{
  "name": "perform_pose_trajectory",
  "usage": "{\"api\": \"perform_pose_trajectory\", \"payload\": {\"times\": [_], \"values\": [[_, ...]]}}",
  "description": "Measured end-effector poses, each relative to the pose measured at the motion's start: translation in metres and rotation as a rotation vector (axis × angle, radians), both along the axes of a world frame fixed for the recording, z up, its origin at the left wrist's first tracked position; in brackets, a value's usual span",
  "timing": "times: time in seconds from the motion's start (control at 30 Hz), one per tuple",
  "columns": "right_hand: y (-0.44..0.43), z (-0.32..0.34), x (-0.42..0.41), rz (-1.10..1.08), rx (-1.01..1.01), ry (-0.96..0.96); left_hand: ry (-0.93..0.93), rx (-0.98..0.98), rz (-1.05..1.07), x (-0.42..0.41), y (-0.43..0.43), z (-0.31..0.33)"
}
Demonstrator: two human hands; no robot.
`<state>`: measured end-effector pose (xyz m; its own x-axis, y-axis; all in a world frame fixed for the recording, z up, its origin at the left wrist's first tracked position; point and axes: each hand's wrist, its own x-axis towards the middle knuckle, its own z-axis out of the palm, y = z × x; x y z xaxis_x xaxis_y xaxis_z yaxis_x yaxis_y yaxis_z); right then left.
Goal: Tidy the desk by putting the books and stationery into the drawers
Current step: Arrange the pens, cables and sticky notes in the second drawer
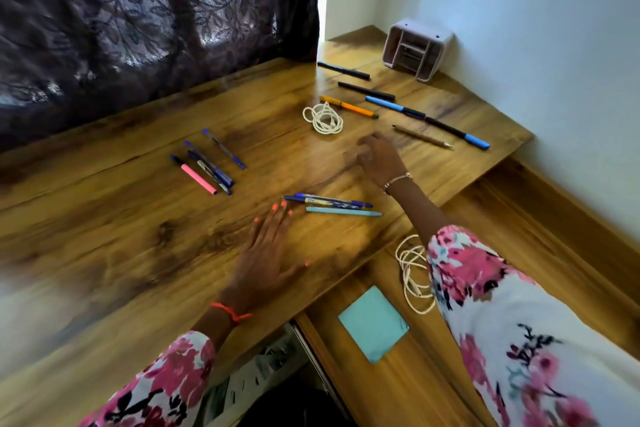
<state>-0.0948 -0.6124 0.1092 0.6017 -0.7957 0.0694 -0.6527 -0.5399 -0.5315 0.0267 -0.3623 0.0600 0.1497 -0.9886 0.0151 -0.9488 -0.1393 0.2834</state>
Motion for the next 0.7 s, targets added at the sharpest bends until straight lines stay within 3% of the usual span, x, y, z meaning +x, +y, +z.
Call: {"api": "perform_pose_trajectory", "payload": {"times": [0.13, 0.33, 0.7], "values": [[-0.017, 0.000, 0.050, 0.042, 0.082, 0.144, -0.003, 0.007, -0.014, 0.000, 0.000, -0.001], [-0.030, -0.016, 0.084, -0.024, 0.042, 0.265, -0.046, 0.032, -0.013, 0.003, -0.001, -0.004], [-0.020, -0.010, 0.061, -0.073, 0.007, 0.104, -0.086, 0.051, -0.023, 0.003, -0.001, -0.004]]}}
